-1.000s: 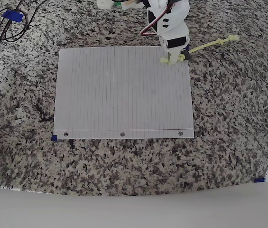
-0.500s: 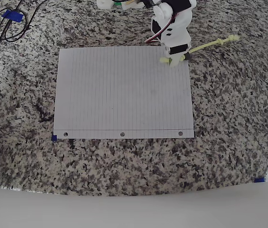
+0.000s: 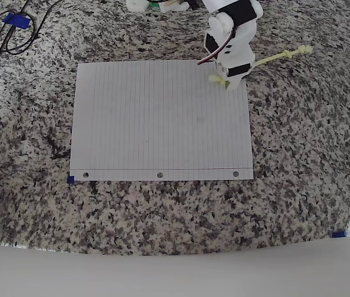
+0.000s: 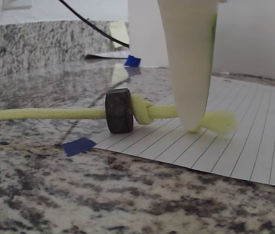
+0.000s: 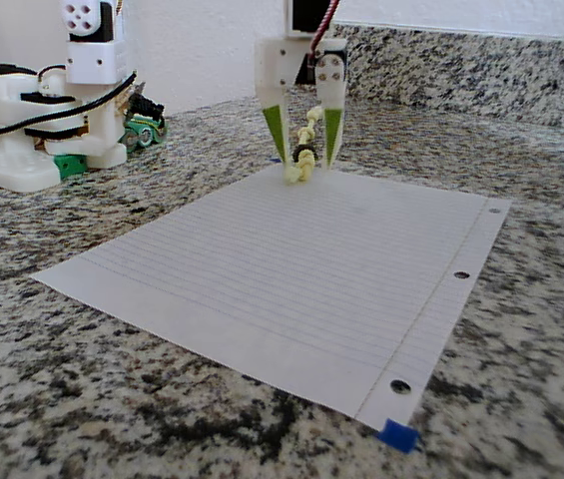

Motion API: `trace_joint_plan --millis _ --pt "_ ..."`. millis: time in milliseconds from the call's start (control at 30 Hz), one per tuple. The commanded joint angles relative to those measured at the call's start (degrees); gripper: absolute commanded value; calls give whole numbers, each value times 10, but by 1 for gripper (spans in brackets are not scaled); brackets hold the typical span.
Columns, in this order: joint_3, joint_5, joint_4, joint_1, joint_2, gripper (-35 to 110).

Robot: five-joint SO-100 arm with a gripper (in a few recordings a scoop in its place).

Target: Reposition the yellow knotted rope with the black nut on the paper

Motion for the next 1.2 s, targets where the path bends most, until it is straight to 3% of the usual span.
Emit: trace_joint_plan --millis 0,300,633,1167 --pt "-21 -7 -6 -5 -4 38" --pt "-25 -9 -17 -5 -15 33" --pt "-25 -9 -15 -5 -14 0" --pt "-23 -12 -6 49 105 0"
